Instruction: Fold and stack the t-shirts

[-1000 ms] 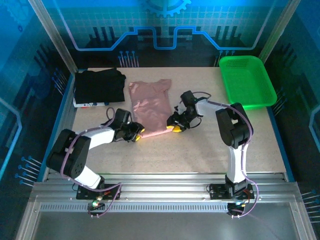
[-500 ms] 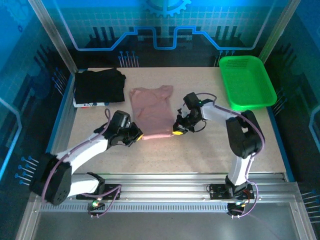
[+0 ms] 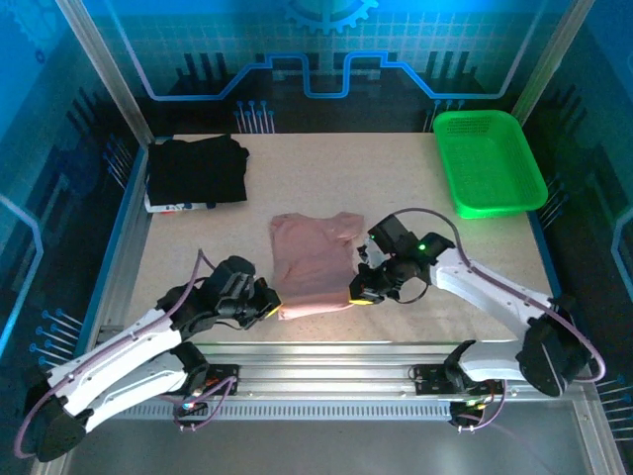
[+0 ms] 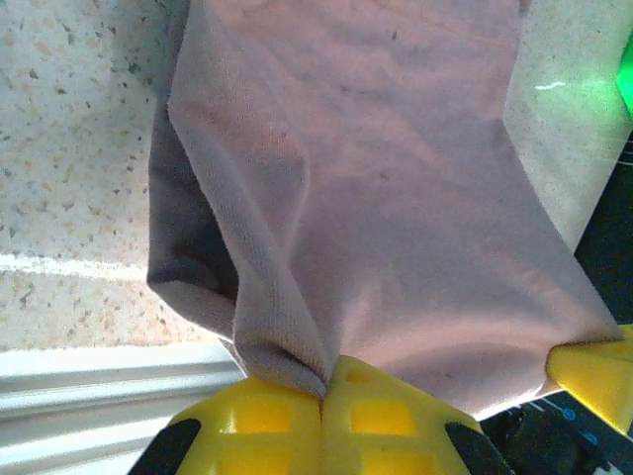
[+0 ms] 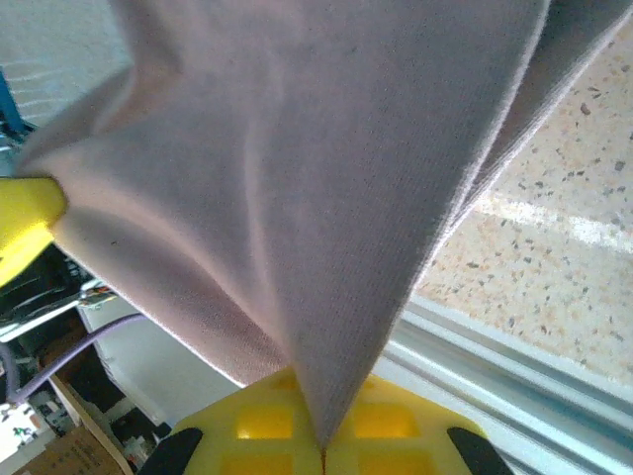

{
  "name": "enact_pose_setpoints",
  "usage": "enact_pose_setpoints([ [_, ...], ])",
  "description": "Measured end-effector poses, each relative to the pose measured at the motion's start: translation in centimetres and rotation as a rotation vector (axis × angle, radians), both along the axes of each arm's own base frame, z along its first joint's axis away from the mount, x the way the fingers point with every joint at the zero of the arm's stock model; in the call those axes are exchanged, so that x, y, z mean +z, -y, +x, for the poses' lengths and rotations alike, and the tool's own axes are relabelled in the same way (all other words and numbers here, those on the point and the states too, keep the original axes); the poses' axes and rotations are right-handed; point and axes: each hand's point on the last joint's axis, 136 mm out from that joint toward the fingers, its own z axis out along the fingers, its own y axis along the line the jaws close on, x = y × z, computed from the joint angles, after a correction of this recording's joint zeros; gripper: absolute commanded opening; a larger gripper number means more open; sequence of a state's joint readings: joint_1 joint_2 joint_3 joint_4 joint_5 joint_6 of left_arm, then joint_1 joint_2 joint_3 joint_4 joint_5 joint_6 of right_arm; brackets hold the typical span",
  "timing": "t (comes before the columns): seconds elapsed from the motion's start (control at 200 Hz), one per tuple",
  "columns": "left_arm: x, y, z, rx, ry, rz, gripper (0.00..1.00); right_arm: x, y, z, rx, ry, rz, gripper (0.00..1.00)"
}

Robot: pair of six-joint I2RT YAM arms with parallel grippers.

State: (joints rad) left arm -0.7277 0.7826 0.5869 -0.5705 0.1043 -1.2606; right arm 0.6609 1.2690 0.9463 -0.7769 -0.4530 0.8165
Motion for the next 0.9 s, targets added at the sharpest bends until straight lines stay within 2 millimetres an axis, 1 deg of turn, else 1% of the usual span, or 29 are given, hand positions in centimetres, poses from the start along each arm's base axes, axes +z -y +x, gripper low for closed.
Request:
enact_pose_setpoints([
  [0.11, 2.6, 0.3, 0.6, 0.009, 0.041, -0.027, 0.0, 1.8, -0.2, 0.6, -0.009, 0.03, 0.008, 0.05],
  [0.21, 5.0, 0.3, 1.7, 0.031, 0.077, -0.05, 0.0, 3.8, -0.5, 1.5, -0.014, 0.066, 0.011, 0.04],
  [0.295, 6.4, 0.1, 3.1, 0.06, 0.096, -0.051, 0.0, 5.5, -1.0, 2.7, -0.015, 0.098, 0.025, 0.04],
  [0.385, 7.4, -0.4, 4.7, 0.088, 0.11, -0.047, 0.0, 6.5, -1.1, 4.2, -0.027, 0.12, 0.03, 0.04],
  [0.495, 8.3, -0.8, 6.7, 0.107, 0.118, -0.041, 0.0, 7.1, -0.8, 6.1, -0.051, 0.135, 0.024, 0.04],
  [0.61, 8.8, -0.6, 8.7, 0.1, 0.122, -0.05, 0.0, 7.4, -0.3, 7.9, -0.08, 0.136, 0.024, 0.03],
  [0.75, 8.3, -0.8, 10.7, 0.094, 0.104, -0.05, 0.0, 7.1, 0.2, 10.0, -0.107, 0.125, 0.023, 0.03],
  [0.9, 8.0, -1.2, 12.6, 0.086, 0.097, -0.051, 0.0, 6.5, 0.0, 11.9, -0.107, 0.111, 0.026, 0.03],
])
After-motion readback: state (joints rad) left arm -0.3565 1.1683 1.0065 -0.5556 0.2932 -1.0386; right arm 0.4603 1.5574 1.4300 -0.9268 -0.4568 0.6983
